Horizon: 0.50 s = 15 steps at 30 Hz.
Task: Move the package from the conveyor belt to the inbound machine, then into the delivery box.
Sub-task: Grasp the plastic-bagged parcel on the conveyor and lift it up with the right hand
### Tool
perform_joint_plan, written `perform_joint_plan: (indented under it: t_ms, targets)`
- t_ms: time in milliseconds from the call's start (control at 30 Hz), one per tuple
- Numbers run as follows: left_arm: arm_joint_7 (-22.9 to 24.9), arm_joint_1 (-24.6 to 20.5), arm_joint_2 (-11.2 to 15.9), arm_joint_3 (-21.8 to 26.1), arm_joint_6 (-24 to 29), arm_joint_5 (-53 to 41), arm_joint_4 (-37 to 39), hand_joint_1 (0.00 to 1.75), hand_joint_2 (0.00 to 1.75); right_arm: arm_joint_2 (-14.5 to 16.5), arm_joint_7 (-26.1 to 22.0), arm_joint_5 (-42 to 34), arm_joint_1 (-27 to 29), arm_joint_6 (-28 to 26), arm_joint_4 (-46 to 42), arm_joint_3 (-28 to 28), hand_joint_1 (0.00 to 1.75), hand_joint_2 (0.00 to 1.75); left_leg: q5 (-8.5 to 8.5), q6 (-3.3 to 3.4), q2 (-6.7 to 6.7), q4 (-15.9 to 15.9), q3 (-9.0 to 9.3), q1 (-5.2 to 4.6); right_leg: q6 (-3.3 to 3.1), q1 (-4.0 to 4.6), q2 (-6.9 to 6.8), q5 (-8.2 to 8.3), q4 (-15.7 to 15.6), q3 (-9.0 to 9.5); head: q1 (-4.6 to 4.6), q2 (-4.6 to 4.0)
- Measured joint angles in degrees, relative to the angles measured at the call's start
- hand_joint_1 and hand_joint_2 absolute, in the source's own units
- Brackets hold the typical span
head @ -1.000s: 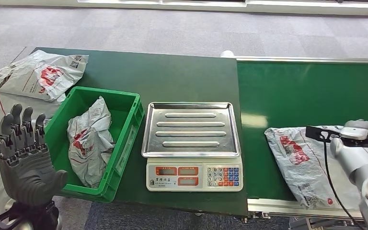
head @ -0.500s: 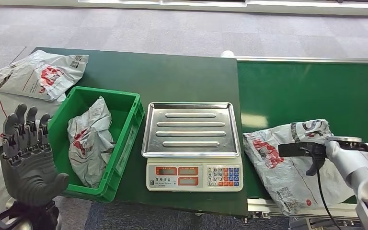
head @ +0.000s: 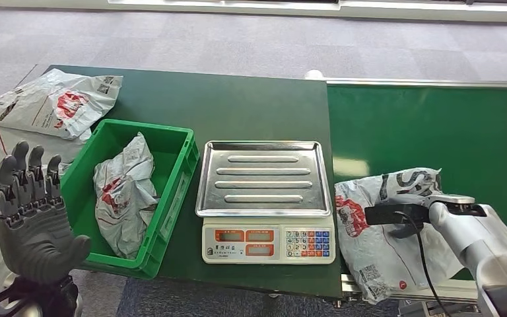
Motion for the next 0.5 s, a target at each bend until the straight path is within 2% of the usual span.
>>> perform_joint_plan:
  t_ms: [167,500]
  targets:
    - [0.0,0.1,0.0,0.1,-0.2,0.0,-0.1,0.0,1.75,0.4,1.6,-2.2,2.6,-2.2,-3.1,0.3,1.75,1.75,0.0,0.0,0.0,0.0,0.01,0.01,0.0,0.01,-0.01,-0.01,0.0,-0.01,-0.01,0.0]
    - [0.0,0.1,0.0,0.2,-0.2,0.0,-0.6,0.0,1.75,-0.6,3.1,-5.4,5.6,-2.7,-7.9,1.2,1.75,1.75,-0.01,0.02,0.0,0.0,0.0,-0.01,0.01,-0.03,0.0,-0.02,0.0,-0.01,-0.01,0.0]
